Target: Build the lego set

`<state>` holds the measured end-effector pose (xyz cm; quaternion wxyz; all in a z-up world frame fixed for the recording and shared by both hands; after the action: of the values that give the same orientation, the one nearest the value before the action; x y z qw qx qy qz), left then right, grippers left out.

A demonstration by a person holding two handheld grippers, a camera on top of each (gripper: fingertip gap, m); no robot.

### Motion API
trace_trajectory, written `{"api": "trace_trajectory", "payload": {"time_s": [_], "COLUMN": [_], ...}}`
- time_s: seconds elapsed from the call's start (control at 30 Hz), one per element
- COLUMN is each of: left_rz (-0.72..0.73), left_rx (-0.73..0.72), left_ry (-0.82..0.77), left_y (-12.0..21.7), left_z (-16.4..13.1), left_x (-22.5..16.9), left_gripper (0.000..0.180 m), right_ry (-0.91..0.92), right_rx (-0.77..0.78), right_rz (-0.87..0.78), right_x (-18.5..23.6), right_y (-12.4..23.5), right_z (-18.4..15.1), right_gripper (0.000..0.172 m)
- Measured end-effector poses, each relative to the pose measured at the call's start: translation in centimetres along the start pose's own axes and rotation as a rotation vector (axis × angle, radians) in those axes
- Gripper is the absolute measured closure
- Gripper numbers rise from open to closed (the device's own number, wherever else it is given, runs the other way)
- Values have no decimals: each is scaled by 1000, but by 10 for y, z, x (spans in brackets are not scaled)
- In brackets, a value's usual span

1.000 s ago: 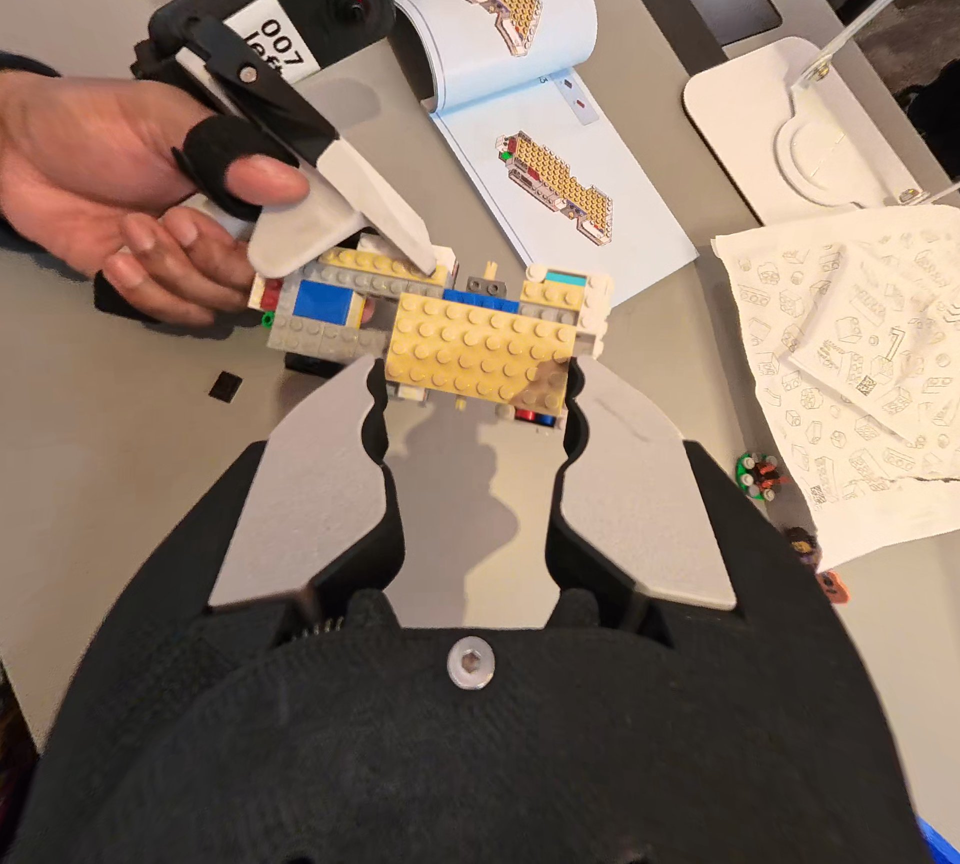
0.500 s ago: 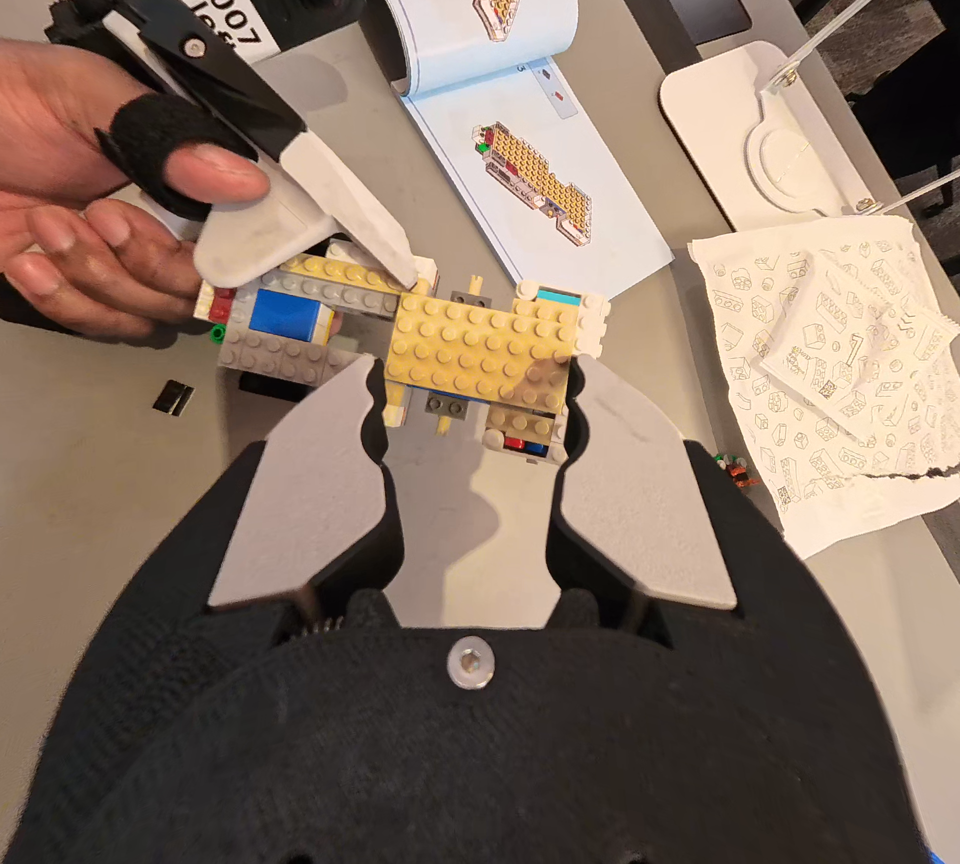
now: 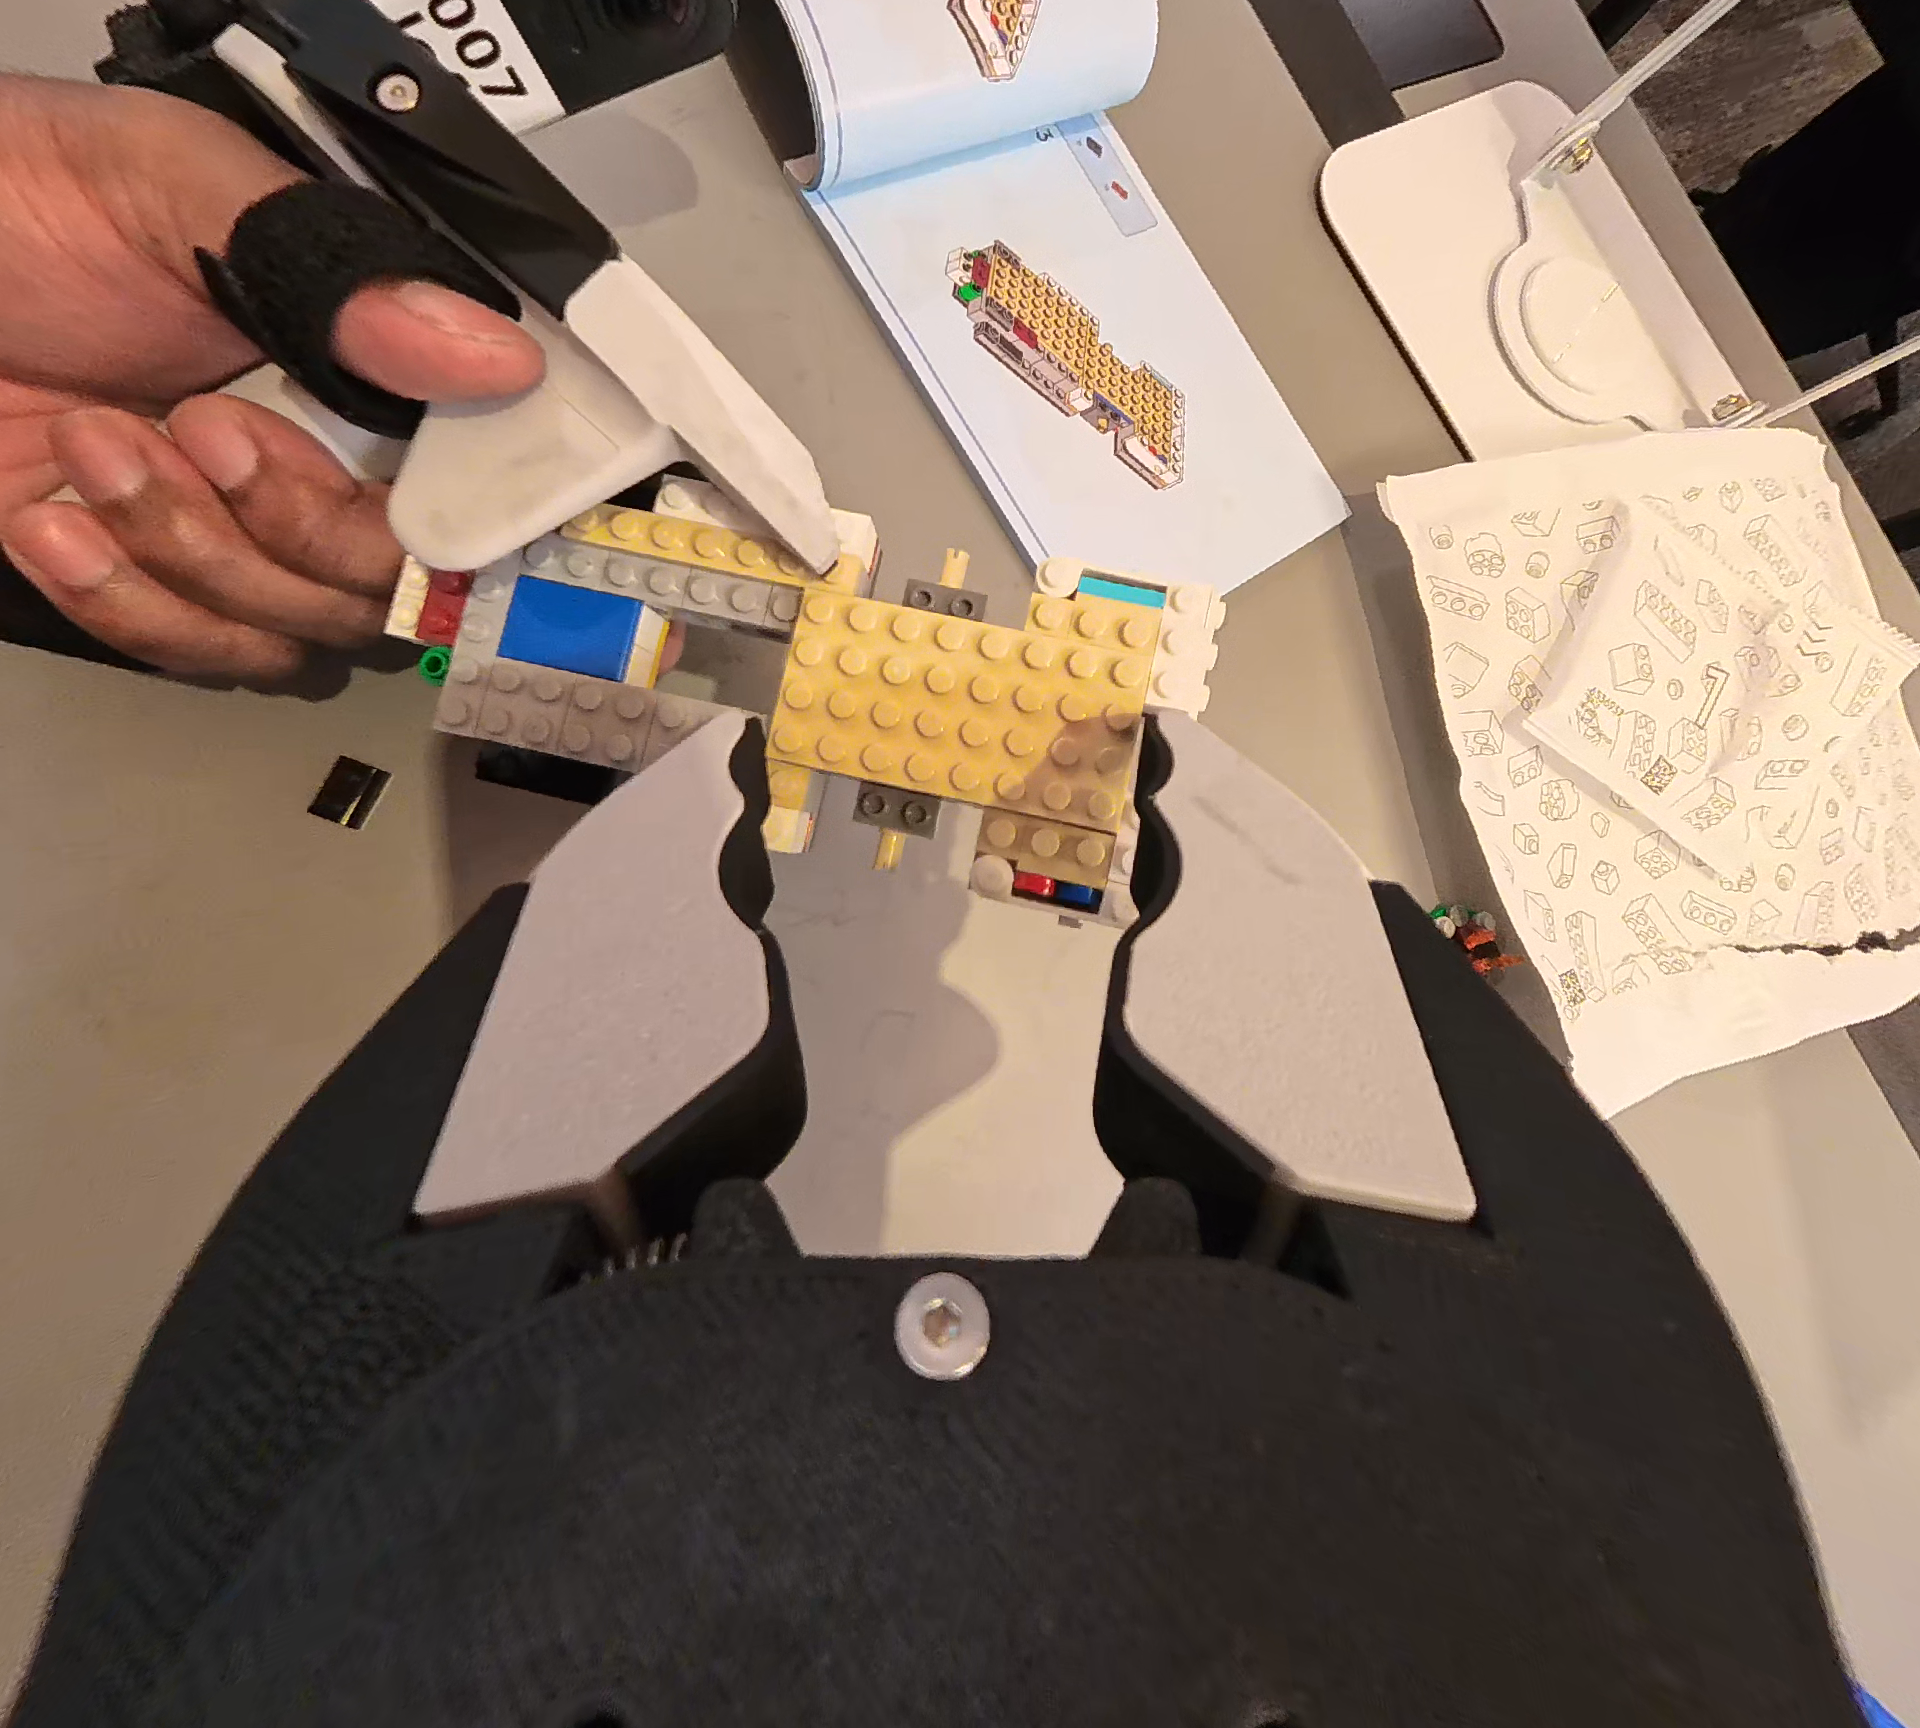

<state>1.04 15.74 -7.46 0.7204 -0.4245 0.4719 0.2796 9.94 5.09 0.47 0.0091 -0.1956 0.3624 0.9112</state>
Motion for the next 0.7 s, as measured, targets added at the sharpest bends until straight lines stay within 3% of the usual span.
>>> {"api": "trace_trajectory", "payload": {"time_s": [0.3, 0.7], "left_rz": [-9, -3], "left_rx": [3, 64], "left_ry": [-8, -77], "left_y": [0, -4], "left_z": [0, -4], "left_x": [-2, -5], "left_gripper": [158, 158], "right_ry": [-27, -259], "right_rx": [-28, -122], "right_rz": [-17, 38], "right_x": [-2, -24], "right_y": [5, 19], "right_z": [-2, -17], "right_gripper": [102, 103]}}
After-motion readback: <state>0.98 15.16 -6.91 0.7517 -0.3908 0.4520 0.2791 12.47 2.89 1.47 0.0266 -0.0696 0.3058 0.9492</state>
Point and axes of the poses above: each gripper's, where its closed fingertips meet, y back along the fingers, z out of its top, x = y × z across the jaws, the point moved 8 cm from there along y, back along the fingers, and after that the axes turned 9 degrees about -z, right-handed, at the moved point
